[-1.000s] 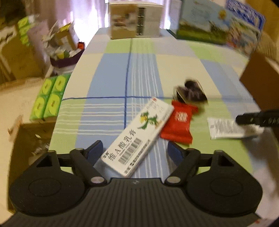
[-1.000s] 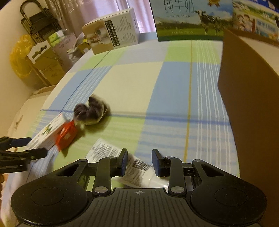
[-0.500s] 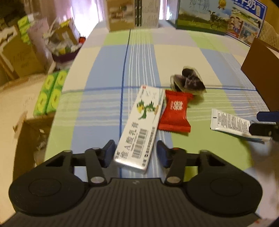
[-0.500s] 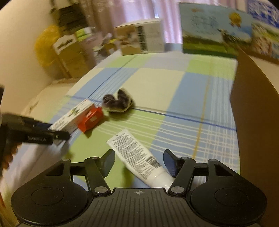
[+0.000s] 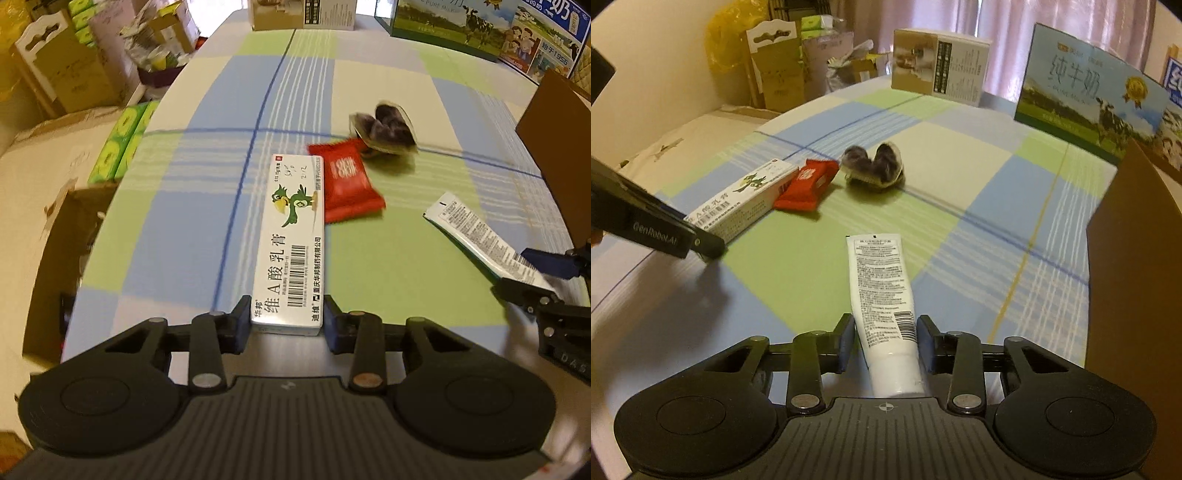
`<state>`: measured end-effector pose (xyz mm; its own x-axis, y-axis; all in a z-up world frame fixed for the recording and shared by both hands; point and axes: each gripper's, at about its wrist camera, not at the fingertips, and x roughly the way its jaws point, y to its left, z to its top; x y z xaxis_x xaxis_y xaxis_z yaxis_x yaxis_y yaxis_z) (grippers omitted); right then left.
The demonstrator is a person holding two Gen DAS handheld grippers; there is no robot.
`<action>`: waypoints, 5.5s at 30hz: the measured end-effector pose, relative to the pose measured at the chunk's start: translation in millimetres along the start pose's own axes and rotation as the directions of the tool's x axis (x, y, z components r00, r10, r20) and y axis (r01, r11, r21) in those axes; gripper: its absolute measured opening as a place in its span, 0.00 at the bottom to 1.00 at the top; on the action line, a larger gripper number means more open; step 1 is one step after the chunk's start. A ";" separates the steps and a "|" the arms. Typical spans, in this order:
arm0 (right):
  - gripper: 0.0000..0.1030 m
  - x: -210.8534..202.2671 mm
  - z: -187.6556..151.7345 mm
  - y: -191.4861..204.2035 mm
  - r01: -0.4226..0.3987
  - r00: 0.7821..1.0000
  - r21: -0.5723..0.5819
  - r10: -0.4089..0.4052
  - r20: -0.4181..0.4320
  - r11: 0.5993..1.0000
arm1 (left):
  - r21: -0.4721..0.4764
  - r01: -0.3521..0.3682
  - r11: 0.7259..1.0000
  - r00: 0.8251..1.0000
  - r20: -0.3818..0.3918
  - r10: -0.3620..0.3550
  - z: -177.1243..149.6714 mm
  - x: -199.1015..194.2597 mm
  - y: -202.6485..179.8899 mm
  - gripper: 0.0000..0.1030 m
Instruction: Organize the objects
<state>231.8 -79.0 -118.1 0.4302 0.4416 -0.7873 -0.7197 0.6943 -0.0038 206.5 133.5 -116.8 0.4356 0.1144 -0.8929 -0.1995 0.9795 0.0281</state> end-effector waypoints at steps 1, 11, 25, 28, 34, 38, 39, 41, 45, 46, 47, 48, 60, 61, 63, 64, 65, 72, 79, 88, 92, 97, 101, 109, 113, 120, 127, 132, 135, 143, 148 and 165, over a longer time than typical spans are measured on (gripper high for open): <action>0.33 -4.1 -3.2 2.7 0.005 1.000 0.004 -0.005 -0.013 1.000 | 0.003 -0.003 1.000 1.000 -0.004 0.003 -5.8 -3.6 -4.5 0.33; 0.33 -50.8 -48.6 22.8 0.033 0.996 0.085 -0.025 -0.084 0.996 | 0.043 0.041 0.998 0.999 -0.018 -0.040 -63.1 -34.0 -50.9 0.33; 0.38 -67.9 -70.9 21.0 -0.019 0.997 0.212 0.036 -0.074 0.977 | 0.064 0.128 0.990 0.992 -0.018 -0.127 -89.9 -45.6 -75.1 0.54; 0.38 -63.5 -68.8 24.5 -0.004 0.998 0.178 0.013 -0.054 0.984 | 0.049 0.117 0.992 0.993 0.003 -0.117 -82.3 -39.8 -72.0 0.54; 0.38 -59.9 -70.3 25.7 0.021 0.999 0.139 -0.017 -0.029 0.990 | 0.107 0.115 0.988 0.993 0.028 -0.119 -72.8 -34.1 -80.7 0.42; 0.37 -58.1 -71.6 32.4 0.049 0.999 0.095 -0.047 -0.019 0.994 | 0.177 0.084 0.981 0.994 0.060 -0.096 -76.3 -32.2 -91.7 0.33; 0.37 -58.3 -71.9 31.9 0.049 0.999 0.099 -0.047 -0.017 0.994 | 0.181 0.088 0.979 0.993 0.060 -0.101 -76.2 -32.3 -93.0 0.33; 0.36 -57.8 -71.9 32.3 0.051 0.999 0.102 -0.049 -0.017 0.994 | 0.186 0.082 0.979 0.993 0.064 -0.096 -77.0 -32.5 -94.2 0.33; 0.36 -58.3 -72.1 30.3 0.054 0.998 0.120 -0.051 -0.020 0.991 | 0.192 0.073 0.979 0.994 0.066 -0.087 -78.8 -33.6 -96.0 0.33; 0.36 -58.8 -72.3 29.2 0.054 0.998 0.126 -0.051 -0.021 0.991 | 0.193 0.071 0.979 0.994 0.067 -0.086 -79.3 -33.8 -96.3 0.33; 0.36 -59.3 -71.9 28.1 0.052 0.999 0.133 -0.050 -0.021 0.990 | 0.196 0.069 0.978 0.994 0.068 -0.084 -79.7 -34.2 -96.4 0.33; 0.36 -60.0 -71.8 26.8 0.051 0.999 0.140 -0.048 -0.021 0.989 | 0.200 0.067 0.978 0.994 0.069 -0.083 -79.9 -34.2 -96.9 0.33; 0.36 -90.3 -66.0 17.3 0.030 0.998 0.213 -0.042 0.049 0.977 | 0.197 0.081 0.977 0.991 0.092 -0.101 -83.1 -52.1 -96.8 0.33; 0.36 -95.4 -64.8 16.9 0.027 0.997 0.218 -0.041 0.061 0.976 | 0.191 0.086 0.978 0.989 0.100 -0.107 -83.0 -57.0 -96.0 0.33; 0.36 -106.5 -61.8 15.7 0.017 0.995 0.228 -0.039 0.091 0.974 | 0.186 0.090 0.978 0.986 0.120 -0.113 -82.6 -67.6 -95.8 0.33; 0.36 -111.4 -60.4 15.2 0.013 0.994 0.234 -0.038 0.104 0.972 | 0.187 0.086 0.978 0.984 0.135 -0.113 -82.1 -73.5 -96.1 0.33; 0.36 -117.1 -60.3 14.3 0.008 0.992 0.243 -0.037 0.117 0.970 | 0.188 0.082 0.979 0.983 0.150 -0.111 -81.5 -79.1 -96.5 0.33; 0.00 -148.7 -59.8 2.7 0.016 0.987 0.302 -0.064 0.150 0.953 | 0.145 0.124 0.982 0.966 0.209 -0.153 -79.5 -112.7 -100.1 0.33; 0.00 -138.1 -60.8 -9.1 -0.048 0.991 0.367 -0.001 0.132 0.929 | 0.144 0.099 0.985 0.972 0.197 -0.127 -80.4 -106.8 -107.3 0.33; 0.48 -102.4 -44.0 1.0 0.005 0.994 0.224 -0.029 0.104 0.975 | 0.067 0.064 0.996 0.985 0.154 -0.074 -74.0 -80.2 -80.9 0.33; 0.48 -72.0 -35.8 0.3 0.013 0.997 0.186 -0.026 0.067 0.983 | 0.041 0.063 0.997 0.988 0.138 -0.068 -67.8 -69.6 -72.8 0.33; 0.48 -47.3 -32.3 -0.7 0.007 0.999 0.161 -0.013 0.037 0.987 | 0.017 0.058 0.998 0.991 0.118 -0.059 -60.2 -56.1 -67.4 0.33; 0.48 -31.9 -32.1 -2.8 0.013 1.000 0.158 -0.016 0.017 0.987 | 0.003 0.059 0.998 0.994 0.094 -0.059 -57.7 -45.1 -64.7 0.33; 0.32 -26.6 -37.3 6.6 0.038 0.999 0.068 -0.040 0.035 0.997 | 0.000 0.062 0.998 0.995 0.074 -0.062 -58.3 -37.0 -66.6 0.33; 0.31 -29.1 -38.6 8.2 0.037 0.999 0.075 -0.040 0.027 0.996 | 0.006 0.062 0.998 0.995 0.074 -0.063 -59.0 -37.3 -67.6 0.33; 0.30 -46.3 -38.9 10.1 0.014 0.998 0.115 -0.021 0.059 0.993 | 0.014 0.058 0.998 0.995 0.079 -0.059 -60.4 -39.5 -67.3 0.33; 0.30 -77.3 -38.2 5.0 -0.020 0.994 0.195 0.000 0.105 0.981 | 0.013 0.073 0.997 0.992 0.104 -0.074 -61.5 -53.1 -66.8 0.33; 0.30 -107.3 -32.8 -1.0 -0.033 0.986 0.236 -0.006 0.165 0.971 | 0.024 0.107 0.994 0.982 0.151 -0.109 -60.6 -77.3 -72.5 0.33; 0.30 -128.6 -32.0 -7.3 -0.048 0.980 0.268 -0.007 0.200 0.962 | 0.041 0.136 0.990 0.974 0.175 -0.141 -59.8 -93.9 -79.7 0.33; 0.30 -188.4 -36.1 -35.3 -0.045 0.958 0.352 -0.059 0.280 0.935 | 0.131 0.213 0.968 0.938 0.248 -0.240 -48.2 -139.6 -115.2 0.33; 0.30 -216.9 -40.3 -69.0 -0.003 0.947 0.404 -0.127 0.295 0.915 | 0.208 0.275 0.939 0.908 0.266 -0.325 -34.4 -158.8 -153.8 0.33; 0.30 -232.8 -63.8 -181.0 0.143 0.941 0.487 -0.270 0.202 0.862 | 0.328 0.386 0.862 0.863 0.200 -0.463 19.0 -149.3 -291.4 0.33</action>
<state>227.1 -343.8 26.6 0.7097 0.3433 -0.6153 -0.2936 0.9379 0.1847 216.2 -165.8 16.8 0.6440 -0.3216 -0.6941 0.2842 0.9430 -0.1732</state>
